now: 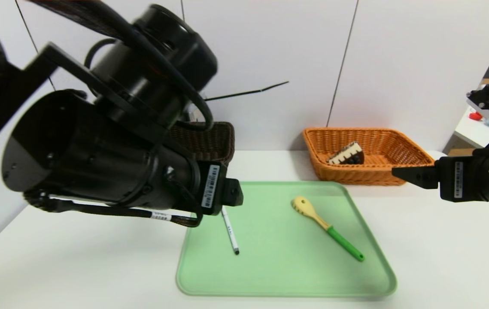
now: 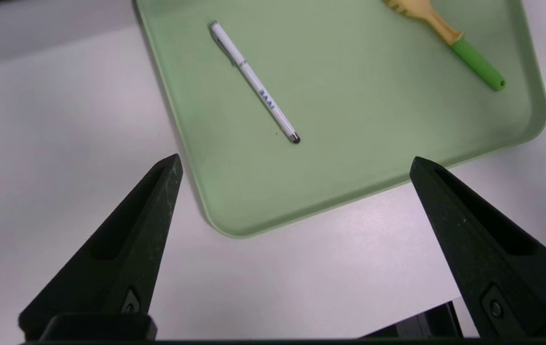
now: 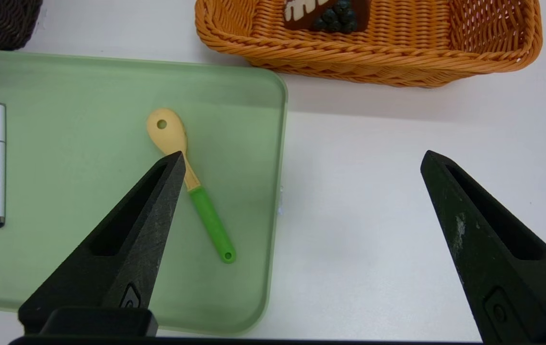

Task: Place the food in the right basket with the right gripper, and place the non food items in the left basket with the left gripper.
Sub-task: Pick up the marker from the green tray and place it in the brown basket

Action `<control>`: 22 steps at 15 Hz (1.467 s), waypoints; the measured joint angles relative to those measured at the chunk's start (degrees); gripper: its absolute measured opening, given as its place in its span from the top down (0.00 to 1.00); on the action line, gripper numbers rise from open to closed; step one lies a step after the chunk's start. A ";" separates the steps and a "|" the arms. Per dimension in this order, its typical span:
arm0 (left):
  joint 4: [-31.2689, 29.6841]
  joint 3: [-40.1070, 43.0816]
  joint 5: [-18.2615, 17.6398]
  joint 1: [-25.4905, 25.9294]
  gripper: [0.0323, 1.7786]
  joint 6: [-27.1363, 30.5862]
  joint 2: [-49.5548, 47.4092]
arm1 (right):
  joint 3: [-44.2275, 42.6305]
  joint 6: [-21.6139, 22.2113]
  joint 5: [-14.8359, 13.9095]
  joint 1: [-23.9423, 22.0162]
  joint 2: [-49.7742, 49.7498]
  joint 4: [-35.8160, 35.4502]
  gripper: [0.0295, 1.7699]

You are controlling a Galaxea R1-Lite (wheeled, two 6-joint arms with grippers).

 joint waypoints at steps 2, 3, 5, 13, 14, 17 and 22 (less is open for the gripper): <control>4.58 -4.57 0.16 -1.65 0.05 -4.39 4.63 | 1.12 0.00 0.05 -0.11 -0.85 0.02 0.04; 5.88 -5.99 0.20 -1.95 0.05 -5.46 6.61 | 1.68 0.00 0.00 -0.22 -1.23 0.02 0.04; 7.00 -7.78 0.33 -2.15 0.05 -7.03 10.31 | 2.61 0.00 0.02 -0.29 -1.87 0.02 0.04; 7.17 -12.48 0.57 2.40 0.05 -11.03 21.83 | 3.55 -0.06 0.09 -0.18 -3.24 -0.07 0.04; 7.19 -12.62 0.68 3.06 0.05 -11.08 22.88 | 3.47 -0.13 0.13 -0.11 -3.24 -0.11 0.04; 6.78 -13.01 2.01 4.67 0.05 -11.52 25.88 | 3.46 -0.11 0.05 -0.33 -3.24 0.02 0.04; 6.68 -16.12 2.06 4.96 0.05 -12.98 29.75 | 2.39 0.41 -0.15 -3.33 -3.57 7.58 0.04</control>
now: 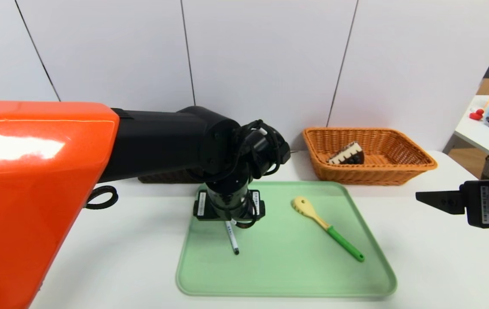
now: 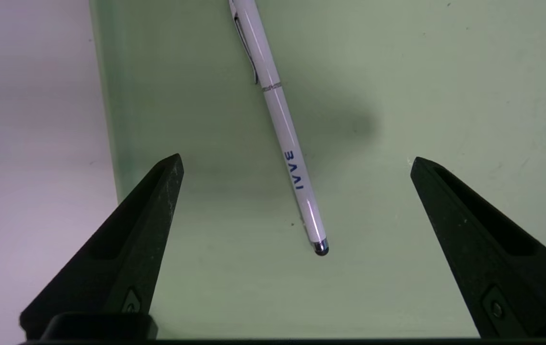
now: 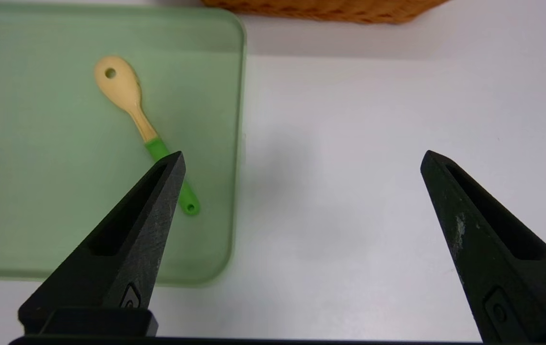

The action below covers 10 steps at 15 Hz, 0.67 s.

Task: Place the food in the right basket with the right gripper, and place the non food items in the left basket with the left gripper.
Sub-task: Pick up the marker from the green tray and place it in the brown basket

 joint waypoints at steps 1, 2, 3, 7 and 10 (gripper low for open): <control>0.05 -0.78 0.00 0.00 0.05 -0.24 0.57 | -0.20 0.27 0.04 -0.52 -0.09 1.88 0.04; 0.11 -1.38 0.00 -0.05 0.05 -0.88 1.05 | -0.35 0.90 0.20 -0.96 -0.15 4.02 0.04; 0.10 -1.77 0.06 -0.05 0.05 -1.24 1.60 | -0.49 1.62 0.41 -1.21 -0.20 4.55 0.04; 0.00 -2.46 2.43 -0.05 0.05 -1.51 3.79 | -0.71 1.96 0.59 -1.38 -0.34 4.35 0.04; 0.02 -3.64 4.12 0.41 0.05 -2.99 5.80 | -0.74 1.96 0.55 -1.38 -0.85 4.36 0.04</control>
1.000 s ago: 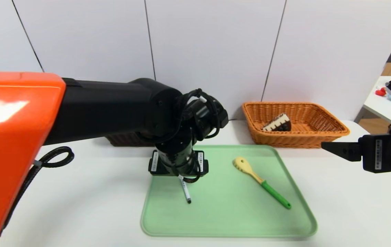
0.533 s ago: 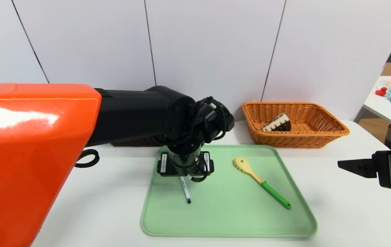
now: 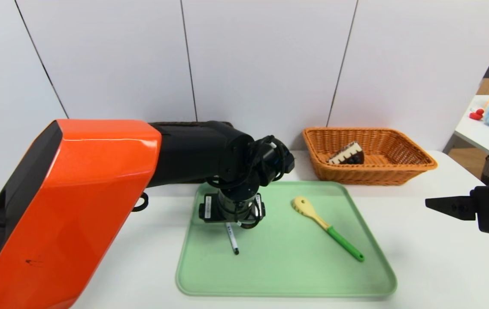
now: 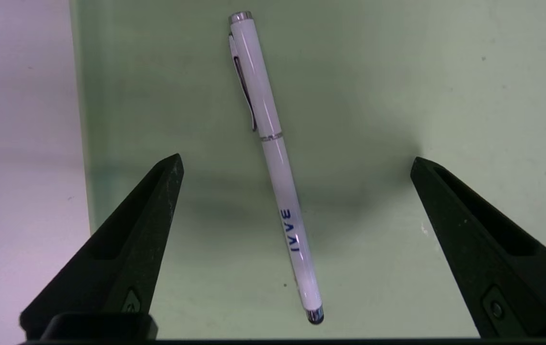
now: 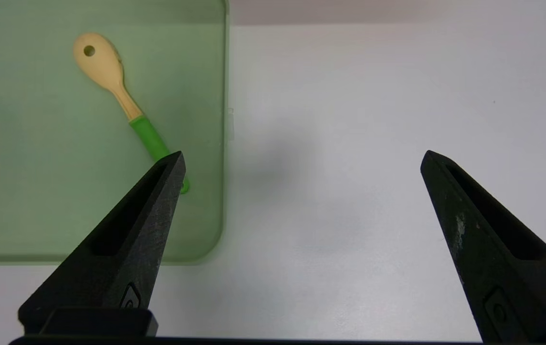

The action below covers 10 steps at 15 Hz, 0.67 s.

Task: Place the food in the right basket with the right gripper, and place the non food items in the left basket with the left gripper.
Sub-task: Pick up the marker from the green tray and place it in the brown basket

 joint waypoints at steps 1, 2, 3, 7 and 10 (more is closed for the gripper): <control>-0.04 -0.26 -0.11 0.12 0.05 -0.60 0.37 | -0.02 -0.01 0.00 0.00 -0.15 0.00 0.04; 0.02 -0.39 -0.43 0.11 0.05 -1.06 0.59 | -0.02 -0.04 0.04 0.00 -0.23 0.00 0.04; 0.13 -0.41 -0.78 0.12 0.05 -2.15 0.73 | -0.05 -0.09 0.06 0.00 -0.28 -0.04 0.04; 1.04 -0.41 -3.97 0.12 0.05 -5.91 0.78 | -0.09 -0.12 0.09 0.00 -0.30 -0.15 0.04; 2.45 -0.41 -5.05 0.87 0.05 -7.02 0.78 | -0.07 -0.11 0.06 0.02 -0.48 -0.15 0.04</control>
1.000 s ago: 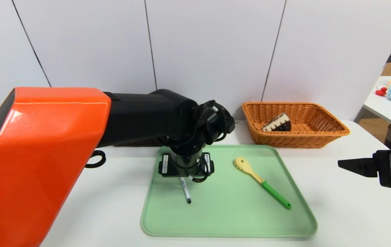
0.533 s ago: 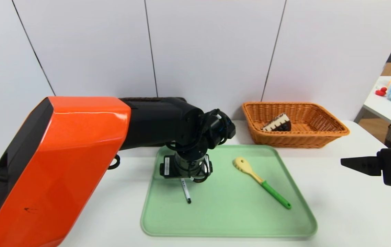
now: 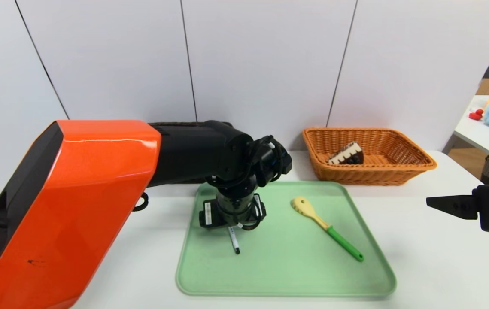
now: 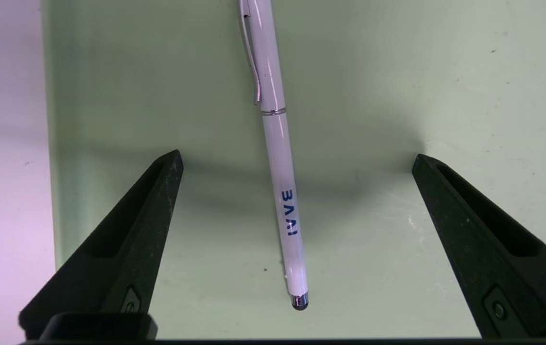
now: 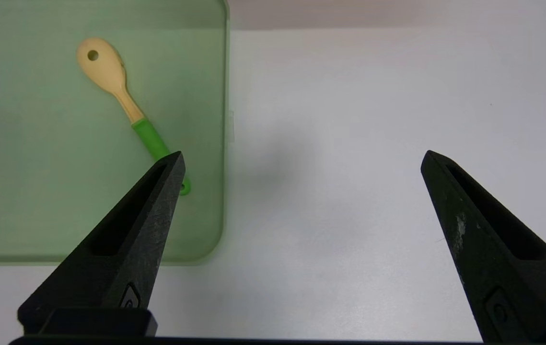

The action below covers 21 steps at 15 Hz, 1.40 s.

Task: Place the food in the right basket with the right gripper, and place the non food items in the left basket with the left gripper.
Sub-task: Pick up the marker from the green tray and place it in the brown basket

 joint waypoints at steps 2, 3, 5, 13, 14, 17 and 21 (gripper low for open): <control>0.48 0.02 -0.83 0.41 0.05 -0.16 -0.05 | 0.05 -0.06 0.02 0.11 -0.06 -0.02 0.04; 0.83 0.02 -1.63 0.66 0.05 -0.48 -0.06 | 0.05 -0.11 0.02 0.17 -0.09 -0.09 0.04; 1.43 0.00 -3.50 1.16 0.05 -1.07 -0.13 | 0.02 -0.15 0.02 0.24 -0.24 -0.09 0.04; 2.21 -0.05 -4.61 1.90 0.05 -1.21 -0.05 | 0.00 -0.43 0.00 0.52 -0.83 -0.27 0.04; 2.23 -0.05 -5.46 2.21 0.05 -1.21 0.02 | 0.00 -0.45 0.02 0.57 -0.85 -0.27 0.04; 2.76 -0.28 -6.60 2.80 0.05 -1.44 0.05 | 0.00 -0.54 0.11 0.67 -0.85 -0.27 0.04; 3.97 -0.48 -6.56 2.84 0.05 -0.88 0.00 | 0.00 -0.54 0.09 0.77 -0.85 -0.27 0.04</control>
